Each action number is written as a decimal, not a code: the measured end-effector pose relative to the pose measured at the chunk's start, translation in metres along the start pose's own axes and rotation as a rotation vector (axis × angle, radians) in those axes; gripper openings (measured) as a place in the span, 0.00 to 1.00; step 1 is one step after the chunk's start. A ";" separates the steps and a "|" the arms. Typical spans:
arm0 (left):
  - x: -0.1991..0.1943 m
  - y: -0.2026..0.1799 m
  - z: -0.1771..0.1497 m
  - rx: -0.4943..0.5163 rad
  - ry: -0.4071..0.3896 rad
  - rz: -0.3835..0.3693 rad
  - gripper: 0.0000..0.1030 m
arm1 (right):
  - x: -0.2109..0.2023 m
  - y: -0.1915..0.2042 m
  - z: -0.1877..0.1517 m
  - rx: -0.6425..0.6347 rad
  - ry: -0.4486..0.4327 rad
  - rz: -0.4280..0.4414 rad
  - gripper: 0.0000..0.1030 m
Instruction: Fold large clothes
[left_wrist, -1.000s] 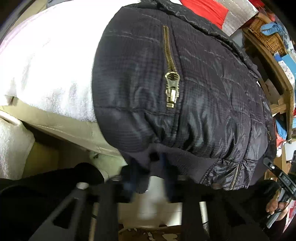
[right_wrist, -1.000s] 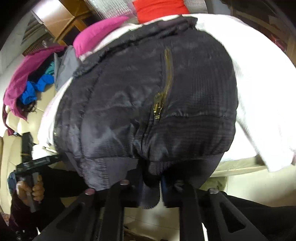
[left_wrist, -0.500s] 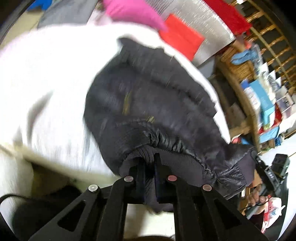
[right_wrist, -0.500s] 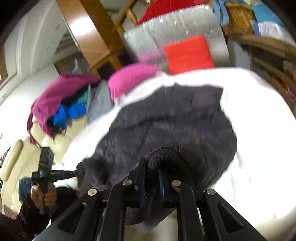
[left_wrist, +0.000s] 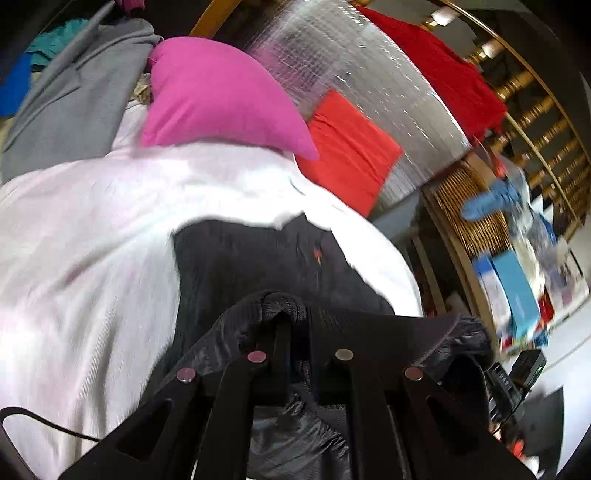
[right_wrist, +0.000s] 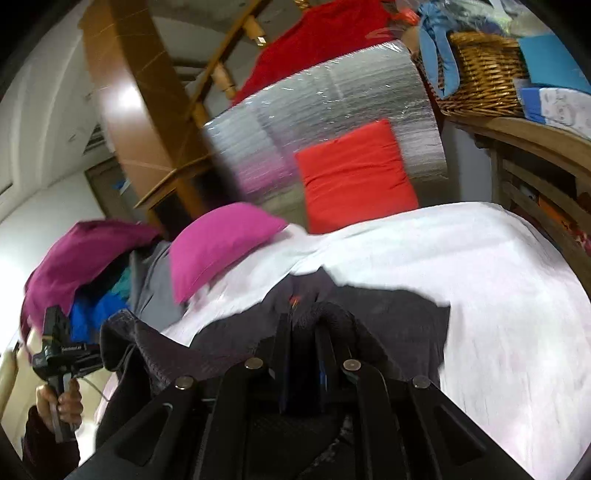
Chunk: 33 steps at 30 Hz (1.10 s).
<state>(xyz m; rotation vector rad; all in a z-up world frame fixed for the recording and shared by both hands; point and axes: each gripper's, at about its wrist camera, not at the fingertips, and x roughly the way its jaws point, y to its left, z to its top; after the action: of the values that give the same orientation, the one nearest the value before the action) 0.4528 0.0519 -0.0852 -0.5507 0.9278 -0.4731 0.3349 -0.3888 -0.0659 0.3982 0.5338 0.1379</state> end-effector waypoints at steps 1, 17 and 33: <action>0.012 0.004 0.016 -0.009 -0.001 -0.002 0.08 | 0.025 -0.007 0.016 0.016 0.002 -0.014 0.12; 0.206 0.095 0.098 -0.128 0.154 0.113 0.10 | 0.233 -0.144 0.063 0.327 0.032 -0.162 0.01; 0.045 0.067 -0.036 -0.186 -0.094 0.130 0.79 | 0.090 -0.140 -0.036 0.459 0.110 -0.009 0.03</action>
<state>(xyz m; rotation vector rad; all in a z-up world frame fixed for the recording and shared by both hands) 0.4559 0.0673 -0.1719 -0.6707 0.9161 -0.2427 0.3967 -0.4840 -0.1926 0.8391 0.6766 0.0267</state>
